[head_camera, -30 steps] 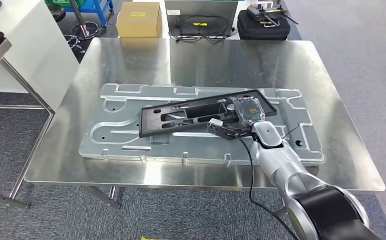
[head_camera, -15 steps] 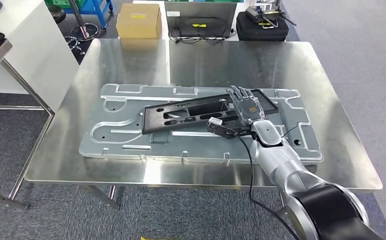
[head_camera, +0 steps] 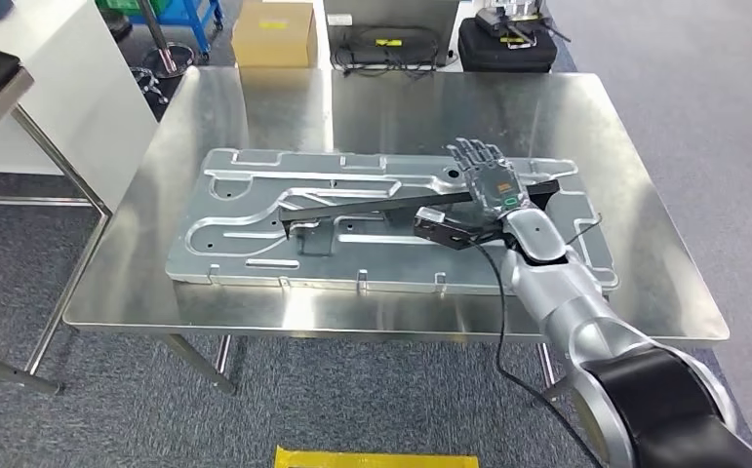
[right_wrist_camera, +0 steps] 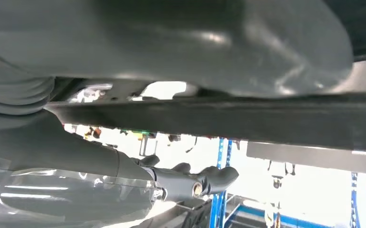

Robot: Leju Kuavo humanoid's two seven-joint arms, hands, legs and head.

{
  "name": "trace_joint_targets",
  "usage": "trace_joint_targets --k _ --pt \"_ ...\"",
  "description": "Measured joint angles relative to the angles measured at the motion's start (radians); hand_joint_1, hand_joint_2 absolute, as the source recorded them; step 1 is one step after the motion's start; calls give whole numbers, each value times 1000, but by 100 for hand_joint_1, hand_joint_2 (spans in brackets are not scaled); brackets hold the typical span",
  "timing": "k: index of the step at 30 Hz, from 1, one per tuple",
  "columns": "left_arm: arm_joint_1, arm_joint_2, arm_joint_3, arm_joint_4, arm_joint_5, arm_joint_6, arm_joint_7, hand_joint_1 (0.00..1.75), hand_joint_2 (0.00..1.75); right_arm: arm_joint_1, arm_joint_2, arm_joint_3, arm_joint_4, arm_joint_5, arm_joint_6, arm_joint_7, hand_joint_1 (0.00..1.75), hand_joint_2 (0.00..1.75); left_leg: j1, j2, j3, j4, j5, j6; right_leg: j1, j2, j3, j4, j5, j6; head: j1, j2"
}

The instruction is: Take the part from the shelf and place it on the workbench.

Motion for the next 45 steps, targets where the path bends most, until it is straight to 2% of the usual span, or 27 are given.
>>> trace_joint_targets --k 2,4,6,7,8,9,11,13,14,16,18,19,21,22,23,25,27,29,32,34,37,38,39,40,41,43,45 --pt "2 0 1 0 5 0 -2 0 0 -12 -17 3 -15 -17 10 -16 0 0 0 -2 -10 5 -4 -11 -5 -3 -12 -6 17 -13 0 0" --pt "5 0 3 0 6 0 -1 0 0 -28 -42 6 -40 -49 15 -32 0 0 2 -3 -34 73 -82 -20 -11 -7 -32 -11 41 -26 0 0" --pt "7 0 4 0 5 -2 5 0 0 -44 -75 7 -69 -90 14 -44 0 0 6 -2 -63 205 -184 -26 -9 -8 -60 -9 63 -30 0 0" --pt "7 0 4 0 5 -3 8 0 0 -49 -90 7 -81 -108 14 -47 0 0 8 -2 -68 261 -207 -28 -9 -9 -74 -9 73 -29 0 0" --pt "7 0 4 0 4 -4 10 0 0 -52 -105 7 -90 -120 13 -49 0 0 8 -2 -60 291 -205 -29 -8 -11 -89 -7 84 -28 0 0" --pt "7 -1 4 0 4 -5 12 0 0 -53 -118 7 -98 -128 13 -51 0 0 9 -2 -35 285 -184 -30 -8 -12 -103 -6 94 -26 0 0" --pt "6 -1 4 0 4 -6 14 0 0 -53 -139 7 -116 -140 13 -52 0 0 10 -2 59 182 -143 -25 -8 -11 -129 -1 113 -21 0 0" --pt "2 -1 4 0 4 -7 16 0 0 -54 -154 7 -136 -153 12 -47 0 0 6 -3 153 49 -156 -15 -7 -9 -143 2 129 -11 0 0" --pt "0 -1 4 0 3 -7 17 0 0 -54 -160 7 -144 -159 11 -43 0 0 3 -4 177 9 -169 -10 -7 -8 -146 1 136 -5 0 0" --pt "-1 -2 3 0 -1 -9 17 0 0 -46 -187 7 -165 -181 10 -33 0 0 2 -5 180 -15 -163 2 -8 -8 -149 -4 152 8 0 0" --pt "0 -4 3 0 -8 -11 15 0 0 -22 -229 4 -192 -212 11 -23 0 0 5 -5 166 -22 -138 18 -11 -7 -159 10 129 21 1 0" --pt "2 -4 3 0 -13 -12 14 0 0 -7 -257 -3 -209 -231 11 -20 0 0 7 -4 154 -26 -124 26 -12 -5 -171 44 87 25 1 0" --pt "5 -4 2 0 -20 -16 12 0 0 28 -309 -24 -243 -264 10 -18 0 0 3 -5 126 -24 -101 33 -14 -3 -206 162 -16 32 2 0" --pt "7 -5 1 0 -24 -18 12 0 0 50 -330 -37 -262 -280 7 -19 0 0 1 -4 111 -23 -90 34 -14 -2 -221 229 -50 34 3 0" --pt "7 -5 0 0 -28 -19 12 0 0 74 -346 -49 -280 -292 4 -20 0 0 1 -3 96 -21 -80 33 -14 -2 -224 273 -57 35 3 0" --pt "5 -5 -2 0 -34 -22 12 0 0 124 -377 -76 -321 -314 0 -23 0 0 1 -1 66 -13 -63 31 -16 -3 -182 265 -16 37 3 0" --pt "2 -5 -5 0 -37 -23 12 0 0 168 -408 -113 -373 -333 -1 -24 0 0 0 -1 38 -1 -50 25 -17 -4 -82 138 17 36 3 0" --pt "-1 -5 -6 0 -41 -23 12 0 0 221 -434 -157 -433 -355 -3 -27 0 0 -2 -3 25 7 -38 15 -13 -3 -5 24 7 28 2 0" --pt "-3 -5 -7 0 -46 -24 11 0 0 327 -456 -231 -518 -401 -9 -45 0 0 -1 -8 22 5 -20 0 -8 -6 4 -13 8 9 1 0" --pt "-1 -5 -7 0 -46 -25 11 0 0 407 -457 -287 -572 -428 -12 -62 0 0 1 -10 6 31 -60 -10 -12 -12 -14 -17 29 -7 0 0" --pt "0 -5 -7 0 -46 -26 13 0 0 522 -455 -365 -640 -466 -17 -85 0 0 4 -5 -29 189 -216 -19 -12 -16 -59 -18 67 -19 0 0" --pt "-1 -5 -7 0 -46 -26 13 0 0 560 -451 -390 -657 -484 -18 -95 0 0 5 -4 -32 246 -241 -21 -10 -17 -76 -18 79 -19 0 0" --pt "-1 -5 -7 0 -46 -26 14 0 0 599 -442 -415 -671 -507 -19 -108 0 0 5 -3 -23 281 -240 -21 -8 -18 -92 -17 91 -19 0 0" --pt "-1 -5 -7 0 -45 -26 14 0 0 640 -427 -440 -681 -535 -18 -122 0 0 4 -3 1 285 -217 -19 -6 -19 -108 -16 103 -19 0 0" --pt "-1 -5 -7 0 -44 -25 15 0 0 676 -408 -466 -687 -567 -16 -137 0 0 2 -3 41 253 -185 -14 -3 -20 -122 -15 114 -18 0 0" --pt "-2 -4 -6 0 -41 -24 15 0 0 738 -365 -514 -688 -626 -17 -171 0 0 -4 -4 156 109 -168 4 0 -20 -144 -13 136 -14 0 0" --pt "-4 -2 -6 -1 -39 -22 15 0 0 777 -327 -552 -682 -654 -22 -201 0 0 -11 -4 236 -18 -198 17 -3 -20 -152 -15 158 -6 0 0"
